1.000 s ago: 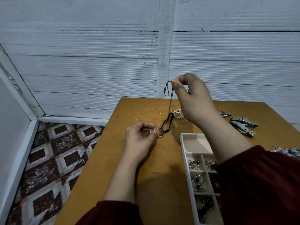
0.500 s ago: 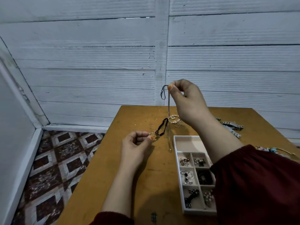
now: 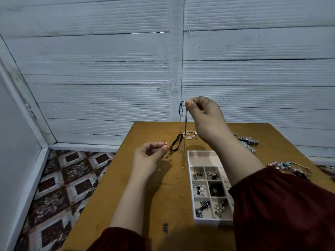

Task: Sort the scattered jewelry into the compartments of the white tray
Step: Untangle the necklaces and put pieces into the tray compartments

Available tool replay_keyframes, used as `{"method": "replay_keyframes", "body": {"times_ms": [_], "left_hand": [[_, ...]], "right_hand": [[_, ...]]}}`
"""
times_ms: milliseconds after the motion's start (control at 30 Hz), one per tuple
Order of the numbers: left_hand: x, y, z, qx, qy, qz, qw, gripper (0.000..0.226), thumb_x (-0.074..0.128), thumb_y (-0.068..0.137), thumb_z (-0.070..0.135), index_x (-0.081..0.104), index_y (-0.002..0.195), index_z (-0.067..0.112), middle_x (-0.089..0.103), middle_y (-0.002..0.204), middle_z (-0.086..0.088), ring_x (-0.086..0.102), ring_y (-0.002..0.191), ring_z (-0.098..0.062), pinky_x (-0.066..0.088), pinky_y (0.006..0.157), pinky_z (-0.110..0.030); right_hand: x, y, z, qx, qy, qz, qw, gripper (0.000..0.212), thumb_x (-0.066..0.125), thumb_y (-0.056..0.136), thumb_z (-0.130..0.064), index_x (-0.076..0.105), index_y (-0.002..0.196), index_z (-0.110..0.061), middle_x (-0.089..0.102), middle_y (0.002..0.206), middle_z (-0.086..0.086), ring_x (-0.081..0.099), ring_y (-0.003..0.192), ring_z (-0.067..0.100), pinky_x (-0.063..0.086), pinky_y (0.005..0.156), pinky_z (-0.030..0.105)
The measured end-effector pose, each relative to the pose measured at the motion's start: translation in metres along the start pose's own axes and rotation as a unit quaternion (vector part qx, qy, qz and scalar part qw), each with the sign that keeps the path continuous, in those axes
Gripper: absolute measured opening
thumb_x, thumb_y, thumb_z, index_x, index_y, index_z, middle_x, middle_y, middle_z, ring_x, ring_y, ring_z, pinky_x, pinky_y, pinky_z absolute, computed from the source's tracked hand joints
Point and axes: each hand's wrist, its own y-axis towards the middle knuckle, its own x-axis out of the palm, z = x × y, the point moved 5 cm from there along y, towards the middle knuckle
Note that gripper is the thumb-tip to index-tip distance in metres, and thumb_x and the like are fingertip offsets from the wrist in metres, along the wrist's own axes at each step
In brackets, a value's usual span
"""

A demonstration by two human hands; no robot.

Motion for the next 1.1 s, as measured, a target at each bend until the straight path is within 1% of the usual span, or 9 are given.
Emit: {"method": "replay_keyframes", "body": {"times_ms": [100,200,267,400,467,567,767,867,1100], "left_hand": [[0.003,-0.004,0.002,0.005,0.011,0.001,1.0,0.016,0.071,0.081,0.006,0.067,0.096,0.002,0.068,0.078,-0.001,0.065,0.066,-0.003,0.052,0.057,-0.015],[0.01,-0.011,0.001,-0.007,-0.006,0.001,1.0,0.015,0.07,0.082,0.004,0.066,0.096,0.002,0.067,0.077,-0.002,0.064,0.064,-0.002,0.051,0.052,-0.017],[0.015,-0.015,0.001,0.003,0.011,0.003,1.0,0.014,0.07,0.082,0.005,0.067,0.095,0.003,0.067,0.078,-0.002,0.063,0.066,-0.003,0.051,0.057,-0.017],[0.028,-0.026,0.0,-0.001,-0.008,0.0,1.0,0.011,0.069,0.082,0.002,0.066,0.093,0.002,0.065,0.075,-0.001,0.061,0.056,0.005,0.049,0.05,-0.013],[0.033,-0.029,-0.001,0.002,0.0,-0.002,1.0,0.01,0.07,0.081,0.004,0.066,0.091,0.005,0.067,0.078,0.0,0.062,0.061,0.005,0.049,0.056,-0.011],[0.039,-0.034,-0.002,0.006,-0.005,0.007,1.0,0.01,0.071,0.081,0.004,0.066,0.088,0.009,0.068,0.081,-0.001,0.063,0.068,0.0,0.05,0.063,-0.009],[0.043,-0.044,-0.002,0.025,-0.002,0.026,0.999,0.009,0.071,0.081,0.007,0.067,0.087,0.011,0.069,0.083,-0.003,0.063,0.074,-0.006,0.047,0.06,-0.007],[0.045,-0.048,-0.001,0.029,-0.004,0.024,0.999,0.009,0.071,0.081,0.006,0.066,0.086,0.012,0.068,0.082,-0.001,0.062,0.069,0.001,0.048,0.061,-0.009],[0.047,-0.057,0.0,0.038,0.0,0.028,0.999,0.008,0.069,0.082,0.004,0.067,0.089,0.008,0.066,0.081,-0.002,0.06,0.062,0.008,0.049,0.062,-0.007]], "right_hand": [[-0.008,-0.008,-0.006,-0.003,0.009,0.005,1.0,0.015,0.051,0.097,-0.026,0.054,0.083,-0.025,0.054,0.078,-0.014,0.049,0.074,-0.001,0.039,0.066,0.017],[-0.017,-0.017,-0.008,-0.001,0.014,0.013,1.0,0.011,0.051,0.097,-0.027,0.056,0.089,-0.022,0.056,0.083,-0.014,0.052,0.083,0.001,0.04,0.071,0.017],[-0.023,-0.022,-0.009,0.001,0.021,0.022,1.0,0.01,0.052,0.097,-0.027,0.058,0.094,-0.02,0.059,0.086,-0.012,0.055,0.087,0.006,0.041,0.072,0.016],[-0.033,-0.032,-0.012,0.0,0.027,0.03,0.999,0.009,0.052,0.097,-0.028,0.058,0.093,-0.022,0.057,0.081,-0.014,0.052,0.077,0.004,0.04,0.065,0.018],[-0.036,-0.037,-0.013,0.0,0.03,0.031,0.999,0.01,0.052,0.097,-0.028,0.056,0.088,-0.026,0.055,0.078,-0.017,0.049,0.072,-0.002,0.038,0.064,0.019],[-0.042,-0.043,-0.013,-0.002,0.037,0.035,0.999,0.011,0.053,0.096,-0.028,0.055,0.085,-0.026,0.056,0.08,-0.016,0.05,0.075,-0.004,0.039,0.068,0.017],[-0.052,-0.054,-0.013,-0.016,0.029,0.041,0.999,0.01,0.053,0.096,-0.026,0.056,0.087,-0.023,0.055,0.078,-0.016,0.05,0.071,-0.007,0.038,0.06,0.001],[-0.054,-0.059,-0.012,-0.016,0.026,0.039,0.999,0.013,0.053,0.096,-0.027,0.055,0.083,-0.026,0.054,0.075,-0.016,0.049,0.068,-0.004,0.039,0.06,0.007],[-0.058,-0.065,-0.011,-0.016,0.024,0.044,0.999,0.011,0.053,0.096,-0.028,0.057,0.087,-0.023,0.056,0.079,-0.014,0.052,0.077,0.003,0.042,0.071,0.02]]}}
